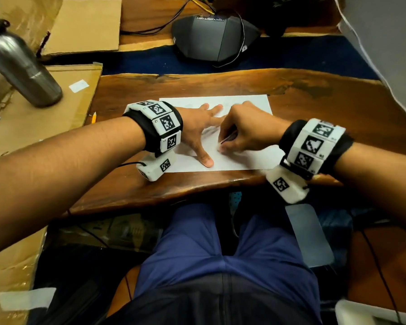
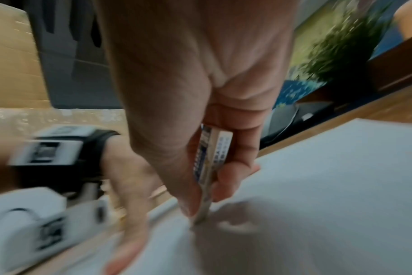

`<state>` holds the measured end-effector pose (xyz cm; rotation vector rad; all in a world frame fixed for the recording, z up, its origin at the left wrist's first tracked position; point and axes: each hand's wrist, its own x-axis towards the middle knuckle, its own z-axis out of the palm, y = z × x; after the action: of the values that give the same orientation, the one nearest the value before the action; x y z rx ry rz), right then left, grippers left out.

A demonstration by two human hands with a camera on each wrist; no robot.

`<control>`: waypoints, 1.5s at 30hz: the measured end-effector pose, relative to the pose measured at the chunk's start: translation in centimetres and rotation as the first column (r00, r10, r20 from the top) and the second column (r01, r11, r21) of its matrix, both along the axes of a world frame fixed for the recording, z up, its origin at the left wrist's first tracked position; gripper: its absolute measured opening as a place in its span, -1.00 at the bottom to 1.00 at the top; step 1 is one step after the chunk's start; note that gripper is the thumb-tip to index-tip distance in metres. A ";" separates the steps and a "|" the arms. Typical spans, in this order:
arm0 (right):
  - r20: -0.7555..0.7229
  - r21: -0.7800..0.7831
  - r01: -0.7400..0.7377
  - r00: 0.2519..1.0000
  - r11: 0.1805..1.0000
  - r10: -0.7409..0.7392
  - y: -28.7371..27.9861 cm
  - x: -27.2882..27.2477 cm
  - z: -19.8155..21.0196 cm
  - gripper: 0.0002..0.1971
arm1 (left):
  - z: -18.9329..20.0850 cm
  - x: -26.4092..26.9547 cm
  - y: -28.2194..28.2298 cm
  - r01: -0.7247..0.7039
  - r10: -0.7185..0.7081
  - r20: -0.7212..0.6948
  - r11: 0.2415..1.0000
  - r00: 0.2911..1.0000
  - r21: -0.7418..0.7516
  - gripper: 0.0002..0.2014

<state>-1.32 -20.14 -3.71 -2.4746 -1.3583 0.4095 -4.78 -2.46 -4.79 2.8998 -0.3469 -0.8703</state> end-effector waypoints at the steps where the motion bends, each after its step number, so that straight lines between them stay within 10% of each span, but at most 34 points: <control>1: 0.017 0.019 0.054 0.998 0.998 -0.054 0.0 0.9 0.0 -0.89 | 0.0 0.1 0.0 -0.005 0.005 -0.002 1.000 1.000 0.010 0.27; 45: 0.109 -0.014 0.052 0.993 0.999 -0.050 -0.3 1.3 -0.1 -0.86 | 0.6 -0.1 -0.4 -0.025 0.025 -0.014 0.999 1.000 0.029 0.35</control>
<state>0.03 -20.40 -3.79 -2.5732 -1.3344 0.2792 -4.85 -2.83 -4.23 2.9154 -0.2991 -0.8997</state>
